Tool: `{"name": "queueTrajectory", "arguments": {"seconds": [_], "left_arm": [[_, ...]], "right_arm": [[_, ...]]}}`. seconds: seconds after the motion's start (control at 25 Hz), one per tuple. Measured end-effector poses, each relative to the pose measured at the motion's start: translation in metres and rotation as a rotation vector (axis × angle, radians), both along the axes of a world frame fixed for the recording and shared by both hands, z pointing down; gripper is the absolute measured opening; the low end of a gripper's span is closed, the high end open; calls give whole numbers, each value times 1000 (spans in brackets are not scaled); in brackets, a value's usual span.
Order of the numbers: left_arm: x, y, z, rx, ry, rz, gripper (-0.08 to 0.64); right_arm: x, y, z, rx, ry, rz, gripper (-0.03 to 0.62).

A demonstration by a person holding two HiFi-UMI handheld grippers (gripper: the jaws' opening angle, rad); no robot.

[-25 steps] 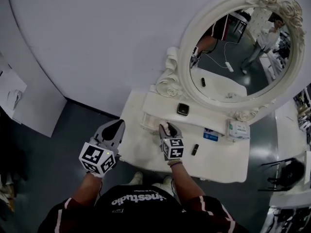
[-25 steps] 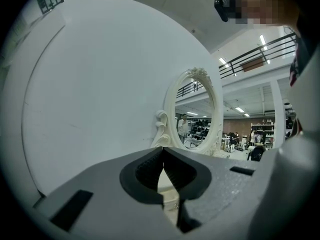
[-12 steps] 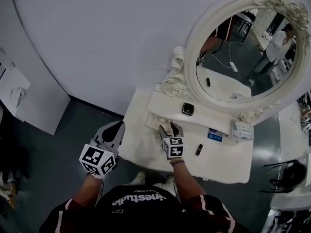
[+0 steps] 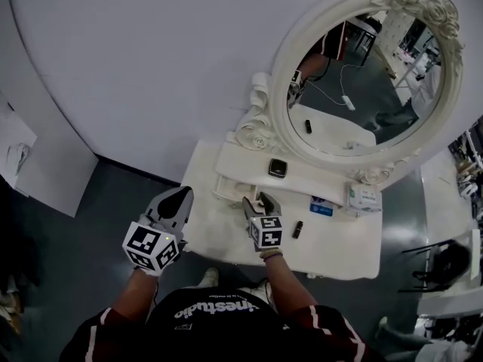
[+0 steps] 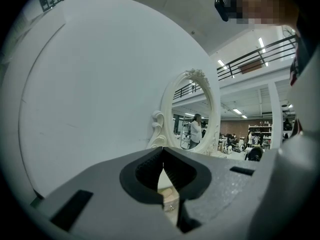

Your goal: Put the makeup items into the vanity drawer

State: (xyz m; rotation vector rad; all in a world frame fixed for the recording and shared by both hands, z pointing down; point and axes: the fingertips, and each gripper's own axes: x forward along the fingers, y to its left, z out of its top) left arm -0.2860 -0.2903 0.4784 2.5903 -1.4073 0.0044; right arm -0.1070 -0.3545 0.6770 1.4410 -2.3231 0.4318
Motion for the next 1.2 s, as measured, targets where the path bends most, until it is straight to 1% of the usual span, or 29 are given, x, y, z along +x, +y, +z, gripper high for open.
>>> {"name": "queueTrajectory", "arguments": {"seconds": [0.24, 0.52, 0.92, 1.2], "left_arm": [[21, -2, -6, 16, 15, -3, 6], [58, 3, -15, 27, 32, -7, 6], [131, 4, -33, 63, 49, 57, 6], [180, 3, -43, 87, 36, 108, 6]], "right_arm": [[26, 7, -17, 25, -7, 13, 232], [75, 26, -34, 42, -3, 28, 230], [160, 44, -65, 85, -4, 113, 229], [220, 68, -82, 98, -15, 180, 227]]}}
